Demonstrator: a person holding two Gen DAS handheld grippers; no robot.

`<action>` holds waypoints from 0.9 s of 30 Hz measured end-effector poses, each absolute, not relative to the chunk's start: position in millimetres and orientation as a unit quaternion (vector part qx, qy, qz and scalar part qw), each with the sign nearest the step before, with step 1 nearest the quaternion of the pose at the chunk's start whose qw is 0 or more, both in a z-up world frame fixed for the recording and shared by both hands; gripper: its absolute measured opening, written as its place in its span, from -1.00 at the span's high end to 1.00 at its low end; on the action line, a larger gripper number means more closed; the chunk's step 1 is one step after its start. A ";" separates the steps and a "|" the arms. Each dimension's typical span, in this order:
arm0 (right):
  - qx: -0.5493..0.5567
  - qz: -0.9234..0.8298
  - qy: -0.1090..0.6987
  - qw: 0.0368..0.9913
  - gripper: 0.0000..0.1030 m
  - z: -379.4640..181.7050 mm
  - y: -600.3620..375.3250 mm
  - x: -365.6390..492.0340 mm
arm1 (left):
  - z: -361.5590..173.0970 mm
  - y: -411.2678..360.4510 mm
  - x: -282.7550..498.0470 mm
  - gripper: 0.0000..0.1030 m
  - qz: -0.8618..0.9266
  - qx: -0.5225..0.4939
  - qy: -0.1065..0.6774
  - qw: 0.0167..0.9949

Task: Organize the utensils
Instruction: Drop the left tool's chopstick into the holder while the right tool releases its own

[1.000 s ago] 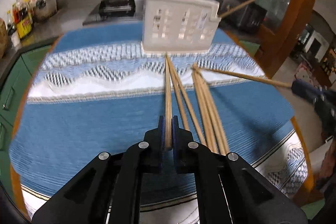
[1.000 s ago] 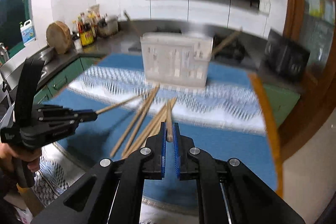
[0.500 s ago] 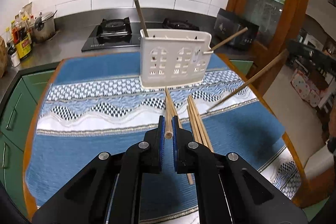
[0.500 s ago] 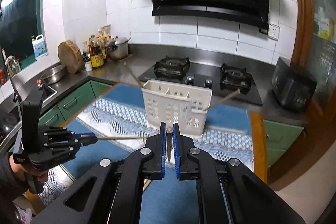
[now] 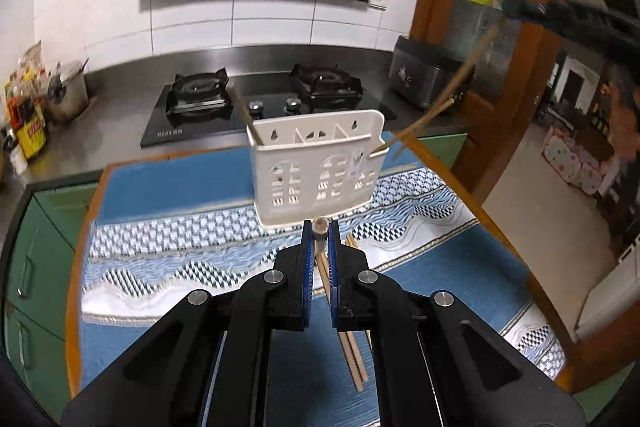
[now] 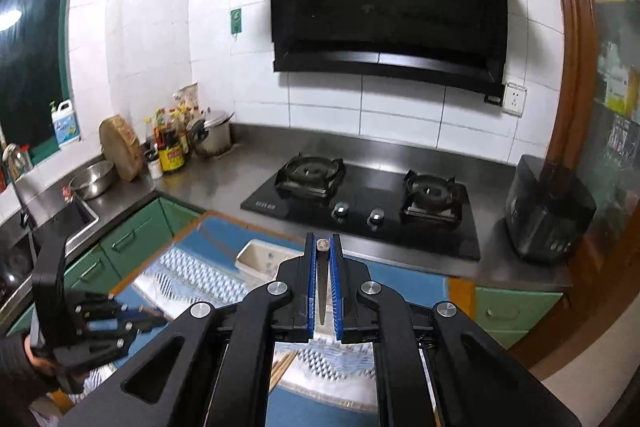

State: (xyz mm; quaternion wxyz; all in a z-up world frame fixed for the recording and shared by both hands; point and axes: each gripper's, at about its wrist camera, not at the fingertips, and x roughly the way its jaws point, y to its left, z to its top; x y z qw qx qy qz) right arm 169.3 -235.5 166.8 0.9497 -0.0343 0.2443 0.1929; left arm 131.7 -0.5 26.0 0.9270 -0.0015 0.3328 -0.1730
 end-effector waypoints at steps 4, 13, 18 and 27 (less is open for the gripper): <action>-0.024 0.185 0.244 0.952 0.87 176.2 -234.8 194.3 | 38.4 -6.3 136.1 0.91 -0.178 0.011 0.325 0.929; -0.031 0.180 0.294 0.938 0.87 135.4 -213.1 237.7 | 81.8 -2.4 142.4 0.91 -0.188 0.010 0.288 0.939; -0.035 0.178 0.315 0.931 0.87 114.2 -209.5 247.7 | 117.8 -3.5 148.1 0.91 -0.190 0.012 0.249 0.950; -0.027 0.166 0.294 0.941 0.59 114.5 -224.6 235.4 | 163.0 -7.9 180.9 0.91 -0.171 0.010 0.200 0.965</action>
